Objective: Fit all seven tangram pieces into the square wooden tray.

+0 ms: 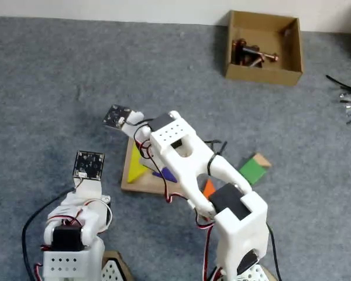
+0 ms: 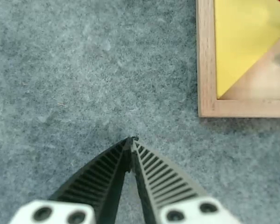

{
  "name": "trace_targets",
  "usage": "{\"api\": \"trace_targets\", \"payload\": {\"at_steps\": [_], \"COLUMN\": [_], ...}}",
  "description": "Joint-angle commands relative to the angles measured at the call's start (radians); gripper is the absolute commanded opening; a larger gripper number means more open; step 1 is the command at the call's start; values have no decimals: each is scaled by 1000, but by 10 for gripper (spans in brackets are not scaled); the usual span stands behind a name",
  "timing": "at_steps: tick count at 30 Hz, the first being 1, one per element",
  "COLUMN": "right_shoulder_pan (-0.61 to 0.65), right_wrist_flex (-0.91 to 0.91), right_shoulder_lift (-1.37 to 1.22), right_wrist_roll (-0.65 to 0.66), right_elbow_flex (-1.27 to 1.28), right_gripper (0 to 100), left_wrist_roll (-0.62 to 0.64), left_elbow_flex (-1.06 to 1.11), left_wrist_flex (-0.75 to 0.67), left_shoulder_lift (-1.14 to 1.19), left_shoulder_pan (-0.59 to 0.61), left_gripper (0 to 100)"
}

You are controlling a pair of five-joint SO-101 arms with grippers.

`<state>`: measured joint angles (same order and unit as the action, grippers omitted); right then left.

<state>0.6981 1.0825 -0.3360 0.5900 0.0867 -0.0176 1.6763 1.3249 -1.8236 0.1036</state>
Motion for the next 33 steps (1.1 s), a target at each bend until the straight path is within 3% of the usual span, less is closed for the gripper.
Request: {"api": "trace_targets", "payload": {"at_steps": [1,26,33], "right_shoulder_pan": [5,-48,-53], "right_wrist_flex": [-22,33,145], "right_shoulder_lift": [10,5,5], "right_wrist_roll": [-8,-11,-12], "right_elbow_flex": [-4,27,27], "right_gripper": [5,5,5], "left_wrist_roll": [2,2,2], "left_elbow_flex": [18,18,18], "left_wrist_flex": [3,3,3], "left_shoulder_lift": [-10,-10,-10], "left_shoulder_pan": [-12,-12,-12], "left_gripper": [5,5,5]}}
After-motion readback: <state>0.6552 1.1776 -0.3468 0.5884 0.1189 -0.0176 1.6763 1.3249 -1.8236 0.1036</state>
